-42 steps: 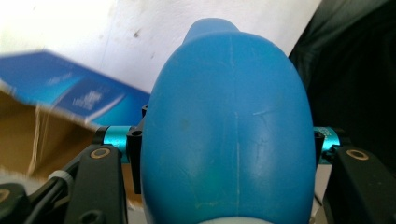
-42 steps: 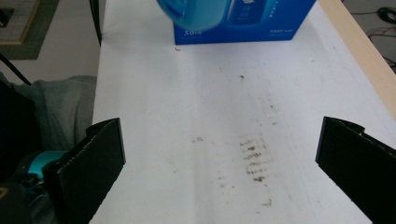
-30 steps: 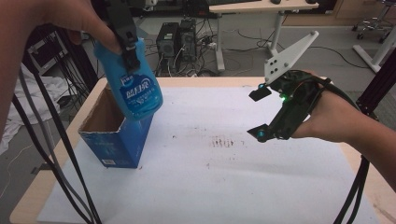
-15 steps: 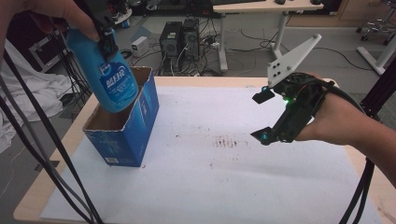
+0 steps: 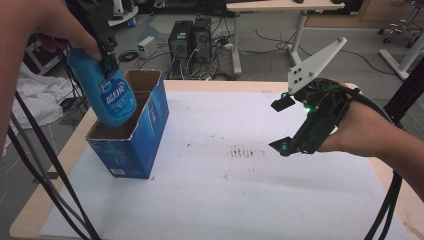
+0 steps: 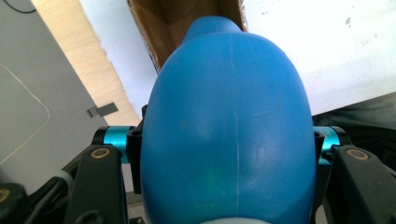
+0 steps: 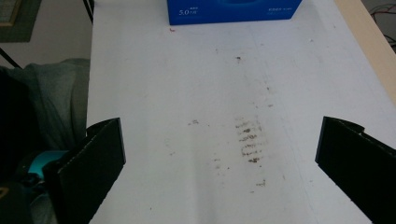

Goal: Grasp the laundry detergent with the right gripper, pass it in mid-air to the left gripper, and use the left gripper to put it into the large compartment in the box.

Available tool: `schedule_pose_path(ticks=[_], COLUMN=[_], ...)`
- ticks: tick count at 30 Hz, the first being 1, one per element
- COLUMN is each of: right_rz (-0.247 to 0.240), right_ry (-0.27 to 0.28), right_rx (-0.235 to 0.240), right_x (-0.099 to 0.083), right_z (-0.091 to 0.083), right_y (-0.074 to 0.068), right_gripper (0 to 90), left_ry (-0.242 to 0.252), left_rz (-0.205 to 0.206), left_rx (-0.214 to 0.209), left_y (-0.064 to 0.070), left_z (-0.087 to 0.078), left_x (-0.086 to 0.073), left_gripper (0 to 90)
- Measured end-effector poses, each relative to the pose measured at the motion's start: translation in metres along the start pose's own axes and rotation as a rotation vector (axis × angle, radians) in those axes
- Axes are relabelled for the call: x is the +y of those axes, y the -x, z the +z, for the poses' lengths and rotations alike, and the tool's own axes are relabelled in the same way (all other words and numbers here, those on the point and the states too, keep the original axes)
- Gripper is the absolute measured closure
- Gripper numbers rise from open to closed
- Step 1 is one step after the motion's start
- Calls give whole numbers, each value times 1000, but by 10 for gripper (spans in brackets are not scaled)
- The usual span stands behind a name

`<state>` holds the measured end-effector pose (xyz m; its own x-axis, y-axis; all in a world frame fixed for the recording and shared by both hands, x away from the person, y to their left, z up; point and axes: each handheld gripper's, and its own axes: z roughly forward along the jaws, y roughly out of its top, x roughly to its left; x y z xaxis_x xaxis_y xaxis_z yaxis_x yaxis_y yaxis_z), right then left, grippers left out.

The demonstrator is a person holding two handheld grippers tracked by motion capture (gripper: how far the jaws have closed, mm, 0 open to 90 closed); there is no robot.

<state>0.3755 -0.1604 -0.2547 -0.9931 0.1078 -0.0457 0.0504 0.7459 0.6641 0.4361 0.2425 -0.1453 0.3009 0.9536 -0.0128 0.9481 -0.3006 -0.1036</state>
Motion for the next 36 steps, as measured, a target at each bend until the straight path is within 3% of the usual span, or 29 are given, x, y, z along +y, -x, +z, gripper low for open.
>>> schedule_pose_path(ticks=[4,12,15,28,36], right_rz=[7,22,23,34,34], right_ry=[-1,-10,-12,-22,-29], right_rx=[-4,-10,-10,-9,-6], right_x=[-2,-7,-8,-11,-12], right_z=[0,0,1,4,7], right_y=[0,1,1,0,0], right_gripper=[6,6,6,6,6], left_ry=[-17,-48,-48,-26,-9], left_rz=[48,226,269,541,604], left_rx=[-11,12,6,91,97], left_y=[-1,2,3,9,6], left_z=[20,57,70,110,131], left_x=[6,14,16,20,21], left_gripper=[405,406,406,405,404])
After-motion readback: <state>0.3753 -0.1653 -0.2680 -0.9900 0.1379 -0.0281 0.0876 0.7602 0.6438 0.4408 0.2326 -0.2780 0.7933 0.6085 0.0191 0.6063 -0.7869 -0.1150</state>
